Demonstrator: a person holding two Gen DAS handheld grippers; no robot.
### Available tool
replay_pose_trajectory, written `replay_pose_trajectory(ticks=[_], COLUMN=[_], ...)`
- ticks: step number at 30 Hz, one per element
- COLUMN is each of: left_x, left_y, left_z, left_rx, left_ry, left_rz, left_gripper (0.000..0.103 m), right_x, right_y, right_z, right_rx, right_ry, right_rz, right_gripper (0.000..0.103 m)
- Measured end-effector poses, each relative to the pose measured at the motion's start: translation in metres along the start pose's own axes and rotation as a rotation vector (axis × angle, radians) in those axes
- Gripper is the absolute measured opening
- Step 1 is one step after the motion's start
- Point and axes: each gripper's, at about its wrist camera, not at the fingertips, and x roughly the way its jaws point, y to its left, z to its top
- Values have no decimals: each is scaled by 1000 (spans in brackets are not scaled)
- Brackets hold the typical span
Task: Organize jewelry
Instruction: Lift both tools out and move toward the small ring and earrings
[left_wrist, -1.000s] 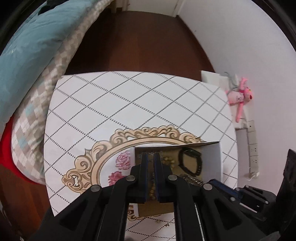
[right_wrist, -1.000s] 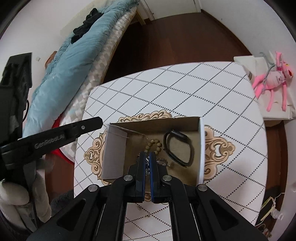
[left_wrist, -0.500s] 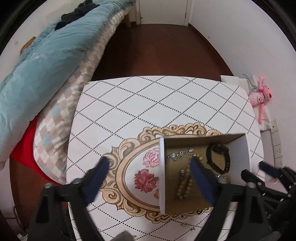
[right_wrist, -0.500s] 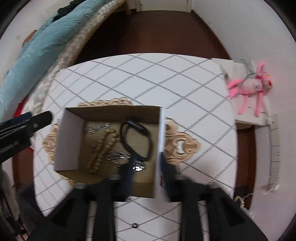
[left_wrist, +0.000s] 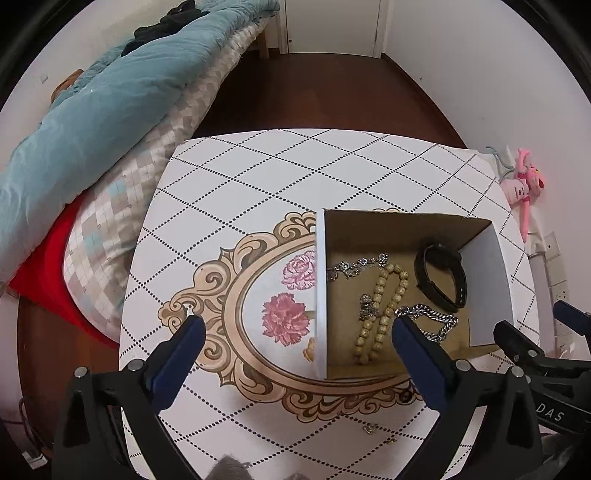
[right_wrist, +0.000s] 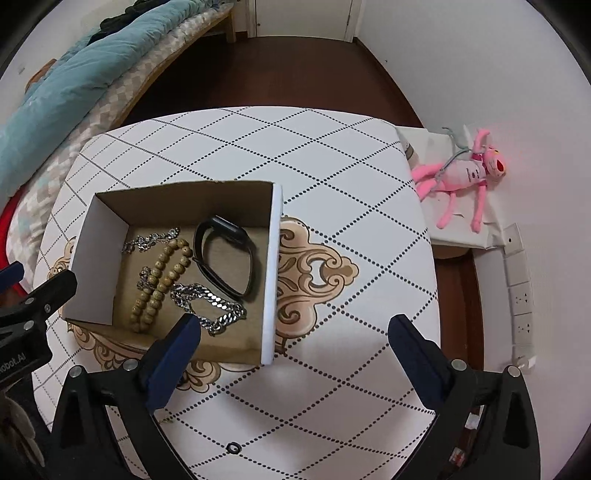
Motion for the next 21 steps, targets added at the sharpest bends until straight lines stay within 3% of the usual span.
replay_pose_trajectory(ticks=[8,21], left_x=[-24,-108], left_y=[-5,-6], left_z=[-11,-36], left_rx=[-4,-16], left_ry=[-50,-185], left_rz=[-13,-11], left_gripper=[103,103], right_x=[-22,-110], right_y=[-1,-7], right_z=[-7,-40], right_rx=[15,45], right_ry=[-52,-224], right_rz=[5,8], right_gripper=[103,103])
